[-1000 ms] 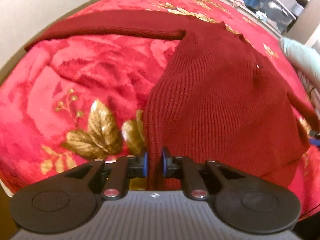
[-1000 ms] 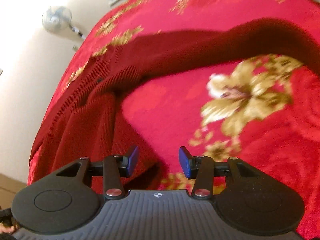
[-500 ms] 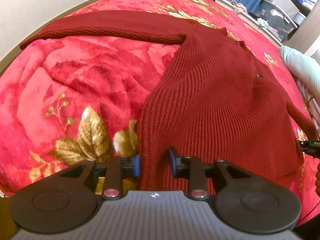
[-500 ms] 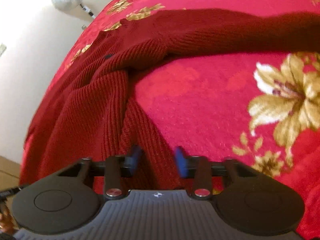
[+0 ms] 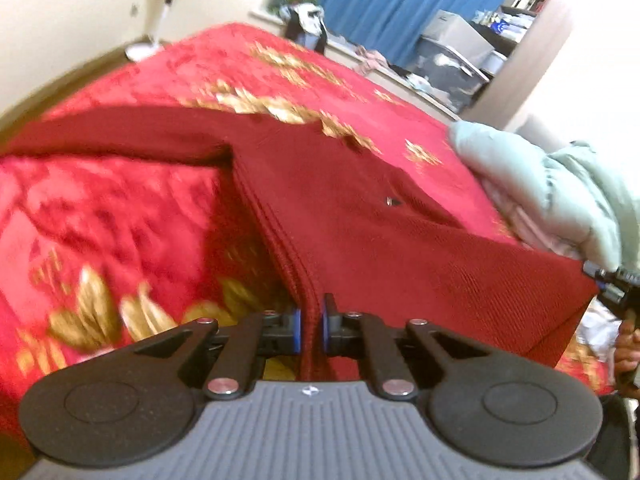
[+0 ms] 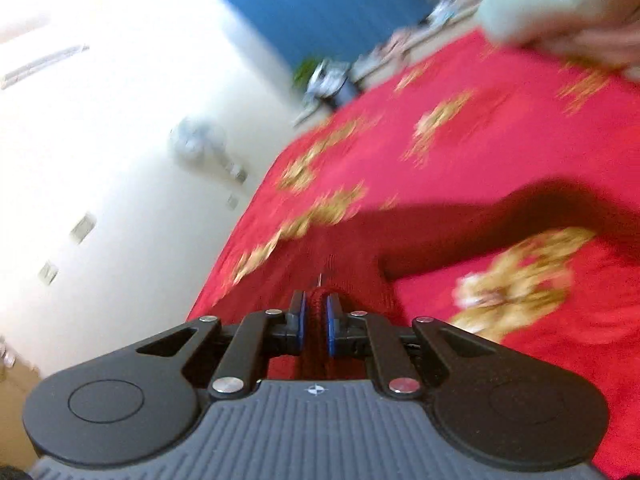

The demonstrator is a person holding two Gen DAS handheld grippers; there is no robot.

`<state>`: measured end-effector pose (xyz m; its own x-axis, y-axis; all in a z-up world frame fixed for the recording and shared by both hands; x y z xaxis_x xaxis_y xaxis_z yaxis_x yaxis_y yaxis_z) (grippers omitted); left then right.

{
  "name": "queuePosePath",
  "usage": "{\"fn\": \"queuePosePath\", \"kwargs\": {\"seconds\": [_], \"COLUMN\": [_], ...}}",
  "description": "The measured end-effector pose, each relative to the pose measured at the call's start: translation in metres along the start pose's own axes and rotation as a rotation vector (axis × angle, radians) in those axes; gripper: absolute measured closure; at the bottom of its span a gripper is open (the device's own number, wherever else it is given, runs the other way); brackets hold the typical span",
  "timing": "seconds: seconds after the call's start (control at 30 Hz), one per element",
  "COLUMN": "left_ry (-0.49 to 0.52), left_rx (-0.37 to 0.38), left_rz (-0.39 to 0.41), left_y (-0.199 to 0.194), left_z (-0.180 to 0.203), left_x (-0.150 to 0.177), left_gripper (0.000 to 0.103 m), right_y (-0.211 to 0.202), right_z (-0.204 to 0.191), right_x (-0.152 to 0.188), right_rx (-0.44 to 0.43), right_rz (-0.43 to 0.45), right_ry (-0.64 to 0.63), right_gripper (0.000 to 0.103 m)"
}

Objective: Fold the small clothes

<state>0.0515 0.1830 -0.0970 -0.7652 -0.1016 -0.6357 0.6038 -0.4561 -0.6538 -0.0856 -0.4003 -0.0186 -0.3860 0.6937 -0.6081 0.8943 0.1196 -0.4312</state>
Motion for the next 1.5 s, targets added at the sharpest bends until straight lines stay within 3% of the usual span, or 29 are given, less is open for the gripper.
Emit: {"fn": "queuePosePath", "kwargs": {"seconds": [0.1,0.23,0.3,0.37,0.43,0.5,0.6,0.7,0.73,0.8,0.9,1.13,1.17,1.2,1.23,1.27,1.33,1.37,1.43,1.5], "left_ry": [0.006,-0.067,-0.041,-0.034,-0.010,0.046,0.116,0.145,0.158,0.189,0.233,0.382,0.422,0.462,0.491,0.511,0.509,0.499,0.498,0.513], "left_rx": [-0.042,-0.134,-0.195,-0.184,-0.139,-0.105,-0.114,-0.192,-0.206,-0.201,-0.199,-0.154,-0.162,-0.169,-0.178,-0.194,-0.229,-0.247,-0.308,-0.256], "left_rz": [-0.109,-0.316,-0.285,-0.220,-0.159,-0.153,-0.220,-0.357,-0.370,-0.322,-0.150,0.206,0.247,0.290,0.325,0.354,0.378,0.357,0.260,0.298], "left_y": [0.015,0.051,0.049,0.043,0.041,0.047,0.069,0.094,0.098,0.094,0.074,0.028,0.028,0.031,0.035,0.044,0.068,0.080,0.105,0.110], "left_z": [-0.005,-0.031,-0.031,-0.025,-0.011,0.006,0.022,0.024,0.025,0.033,0.049,0.105,0.114,0.123,0.127,0.128,0.127,0.125,0.128,0.139], "left_x": [0.029,0.061,0.057,0.048,0.037,0.033,0.042,0.060,0.063,0.055,0.029,-0.063,-0.073,-0.081,-0.087,-0.091,-0.088,-0.083,-0.083,-0.085], "left_gripper": [0.093,0.091,0.091,0.091,0.091,0.084,0.070,0.067,0.067,0.066,0.058,0.040,0.030,0.022,0.020,0.020,0.020,0.021,0.032,0.031], "right_y": [-0.026,0.014,0.022,0.019,0.018,0.022,0.053,0.088,0.090,0.084,0.067,0.056,0.062,0.070,0.081,0.095,0.122,0.133,0.156,0.175], "right_z": [0.029,0.066,0.072,0.073,0.066,0.057,0.049,0.052,0.050,0.037,0.024,0.045,0.053,0.063,0.075,0.087,0.106,0.114,0.127,0.136], "right_x": [0.022,0.070,0.071,0.063,0.059,0.063,0.083,0.120,0.124,0.112,0.073,-0.034,-0.046,-0.052,-0.055,-0.057,-0.054,-0.051,-0.049,-0.050], "right_rx": [0.122,0.350,0.459,0.450,0.359,0.294,0.281,0.424,0.442,0.422,0.382,0.266,0.264,0.264,0.256,0.241,0.264,0.291,0.277,0.275], "right_rz": [-0.013,-0.243,-0.231,-0.176,-0.147,-0.162,-0.285,-0.482,-0.491,-0.417,-0.238,0.090,0.120,0.139,0.144,0.131,0.061,0.036,0.020,0.006], "right_ry": [0.014,-0.025,-0.100,-0.091,-0.073,-0.094,-0.123,-0.241,-0.281,-0.327,-0.306,-0.028,0.017,0.062,0.110,0.166,0.249,0.289,0.366,0.406], "right_gripper": [0.093,0.095,0.093,0.091,0.091,0.091,0.090,0.090,0.091,0.091,0.091,0.090,0.090,0.089,0.083,0.072,0.068,0.068,0.068,0.068]}}
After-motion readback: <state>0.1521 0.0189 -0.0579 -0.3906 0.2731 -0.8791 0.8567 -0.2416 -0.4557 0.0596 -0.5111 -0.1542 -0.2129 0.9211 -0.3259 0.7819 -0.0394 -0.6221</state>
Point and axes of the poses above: each gripper's, at about its wrist camera, not at the fingertips, and y roughly the way its jaws point, z to its right, x to its underside, the point moved 4 cm from there along y, roughly the way its jaws point, and after that the axes turned 1 degree about y, right-handed, at the moved point
